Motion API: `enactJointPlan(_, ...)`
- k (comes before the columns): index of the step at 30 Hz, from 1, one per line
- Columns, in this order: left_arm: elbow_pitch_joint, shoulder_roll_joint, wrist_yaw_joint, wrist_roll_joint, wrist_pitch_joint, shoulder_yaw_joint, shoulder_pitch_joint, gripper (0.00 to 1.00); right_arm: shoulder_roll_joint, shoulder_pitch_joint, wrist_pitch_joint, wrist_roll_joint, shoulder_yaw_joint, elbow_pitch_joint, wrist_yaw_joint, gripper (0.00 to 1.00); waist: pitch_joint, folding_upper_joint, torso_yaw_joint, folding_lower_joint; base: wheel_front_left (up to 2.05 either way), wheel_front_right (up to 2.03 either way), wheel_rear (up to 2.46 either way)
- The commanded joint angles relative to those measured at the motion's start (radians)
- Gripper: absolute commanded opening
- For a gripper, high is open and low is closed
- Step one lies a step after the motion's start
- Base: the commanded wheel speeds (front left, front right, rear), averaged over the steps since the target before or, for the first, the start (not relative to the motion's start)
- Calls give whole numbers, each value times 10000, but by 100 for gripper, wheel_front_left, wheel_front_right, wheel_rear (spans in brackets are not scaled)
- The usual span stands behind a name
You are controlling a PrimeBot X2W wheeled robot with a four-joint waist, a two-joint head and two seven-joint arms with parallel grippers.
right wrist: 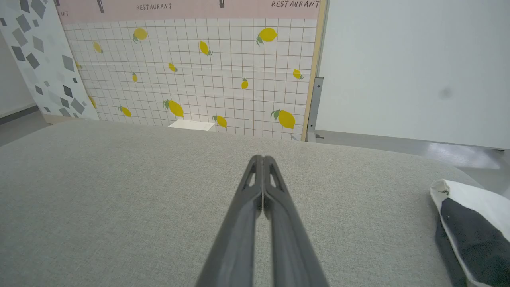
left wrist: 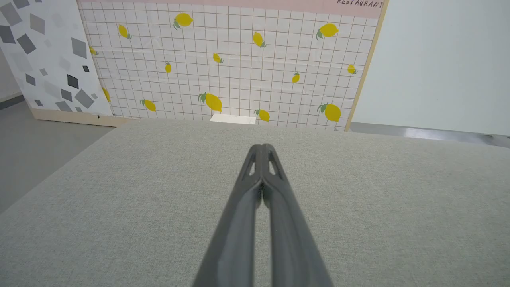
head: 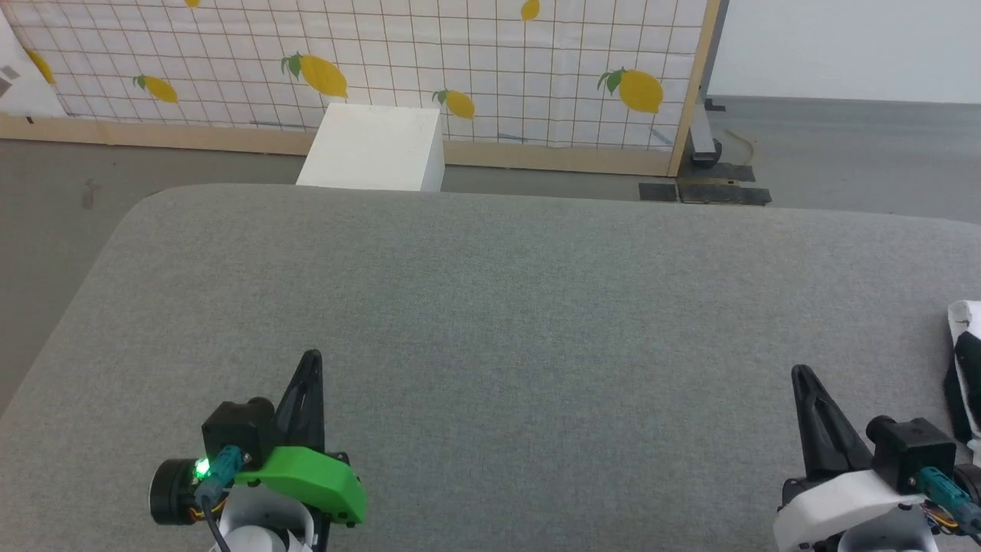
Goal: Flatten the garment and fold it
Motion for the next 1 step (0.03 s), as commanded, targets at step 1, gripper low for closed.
enactJointPlan(1,-74,-23,63,158,49,34,180,0,10,-185,42,-113,50,-69,-9,0,8,0,-6,0,0,0,0)
